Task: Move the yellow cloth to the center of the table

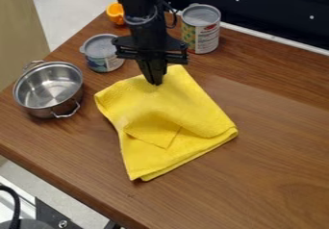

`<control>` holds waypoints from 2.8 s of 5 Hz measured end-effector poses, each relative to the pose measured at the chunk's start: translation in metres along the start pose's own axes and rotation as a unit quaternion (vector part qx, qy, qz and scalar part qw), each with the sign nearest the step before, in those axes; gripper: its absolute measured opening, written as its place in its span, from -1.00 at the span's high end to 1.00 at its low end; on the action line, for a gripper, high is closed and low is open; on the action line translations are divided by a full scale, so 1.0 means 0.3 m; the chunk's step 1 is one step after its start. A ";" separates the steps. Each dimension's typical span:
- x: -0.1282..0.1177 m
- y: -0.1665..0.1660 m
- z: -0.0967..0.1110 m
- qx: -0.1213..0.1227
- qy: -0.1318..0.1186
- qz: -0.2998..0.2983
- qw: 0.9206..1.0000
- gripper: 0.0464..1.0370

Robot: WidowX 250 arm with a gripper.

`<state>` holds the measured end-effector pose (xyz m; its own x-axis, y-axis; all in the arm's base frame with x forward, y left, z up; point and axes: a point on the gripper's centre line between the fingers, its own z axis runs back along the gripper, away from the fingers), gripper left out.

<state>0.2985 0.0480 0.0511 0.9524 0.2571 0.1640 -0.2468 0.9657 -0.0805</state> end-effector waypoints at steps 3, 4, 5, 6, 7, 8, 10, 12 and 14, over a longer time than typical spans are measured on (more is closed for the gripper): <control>0.023 -0.010 0.101 0.001 0.019 0.031 0.999 0.99; 0.032 -0.018 0.122 -0.004 0.025 0.037 0.999 0.99; 0.035 -0.033 0.120 0.005 0.020 0.038 0.999 0.99; 0.044 -0.081 0.117 0.000 0.007 0.031 0.999 0.99; 0.031 -0.144 0.113 -0.002 0.009 0.028 1.000 0.99; 0.011 -0.212 0.100 0.000 0.005 0.023 1.000 0.99; -0.031 -0.419 0.102 0.002 0.004 0.016 1.000 0.99; -0.027 -0.502 0.066 0.025 -0.025 0.002 0.999 0.68; 0.042 -0.517 0.060 0.010 -0.021 -0.048 0.999 -0.39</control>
<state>0.3456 -0.0978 0.0833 0.9636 0.1642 0.2110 -0.1587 0.9864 -0.0430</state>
